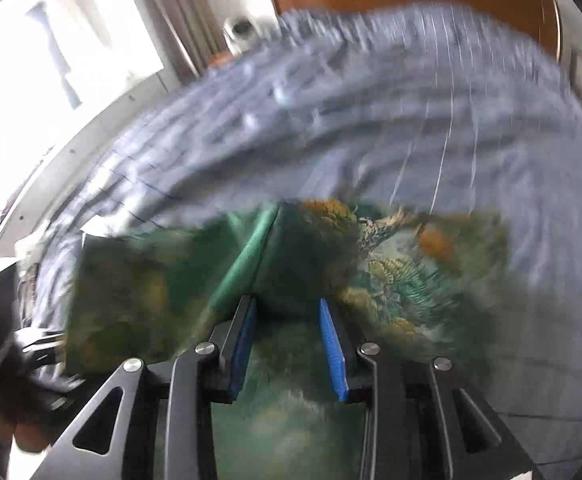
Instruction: Fold large clothes
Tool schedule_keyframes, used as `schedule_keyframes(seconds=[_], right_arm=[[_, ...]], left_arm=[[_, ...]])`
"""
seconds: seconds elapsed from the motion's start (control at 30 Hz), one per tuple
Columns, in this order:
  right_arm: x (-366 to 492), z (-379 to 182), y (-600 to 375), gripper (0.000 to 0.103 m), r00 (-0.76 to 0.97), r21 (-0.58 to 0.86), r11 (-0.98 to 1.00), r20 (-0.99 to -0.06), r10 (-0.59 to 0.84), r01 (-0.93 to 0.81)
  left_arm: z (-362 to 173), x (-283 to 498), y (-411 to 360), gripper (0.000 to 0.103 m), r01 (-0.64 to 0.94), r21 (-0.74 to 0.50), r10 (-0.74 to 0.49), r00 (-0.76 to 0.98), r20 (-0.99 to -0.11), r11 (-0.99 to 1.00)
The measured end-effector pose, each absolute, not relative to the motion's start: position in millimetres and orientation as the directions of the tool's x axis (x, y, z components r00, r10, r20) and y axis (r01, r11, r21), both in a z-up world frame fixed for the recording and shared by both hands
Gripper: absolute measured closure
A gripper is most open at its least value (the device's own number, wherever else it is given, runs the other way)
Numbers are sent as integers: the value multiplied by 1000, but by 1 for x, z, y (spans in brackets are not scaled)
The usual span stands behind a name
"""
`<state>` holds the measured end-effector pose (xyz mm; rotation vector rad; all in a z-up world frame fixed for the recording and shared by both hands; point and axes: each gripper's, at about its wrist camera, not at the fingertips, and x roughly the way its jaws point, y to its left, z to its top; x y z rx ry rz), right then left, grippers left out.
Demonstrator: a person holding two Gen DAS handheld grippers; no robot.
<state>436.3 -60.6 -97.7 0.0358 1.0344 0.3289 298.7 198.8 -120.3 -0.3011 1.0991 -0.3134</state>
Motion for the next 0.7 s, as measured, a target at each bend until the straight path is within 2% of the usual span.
schedule_keyframes(seconds=[0.1, 0.33, 0.53, 0.7], right_arm=[[451, -126, -51, 70, 421, 147, 962, -876, 234, -228], [455, -134, -61, 70, 432, 180, 962, -865, 254, -205], [409, -90, -76, 70, 502, 235, 945, -803, 322, -229], [319, -59, -88, 70, 574, 95, 933, -765, 291, -347]], left_arm=[[-126, 302, 196, 61, 87, -377, -378, 421, -825, 922], [-131, 306, 196, 58, 78, -383, -378, 426, -822, 920], [-131, 304, 195, 57, 80, -378, -374, 427, -823, 922], [-130, 302, 194, 57, 80, -378, -374, 429, -822, 922]])
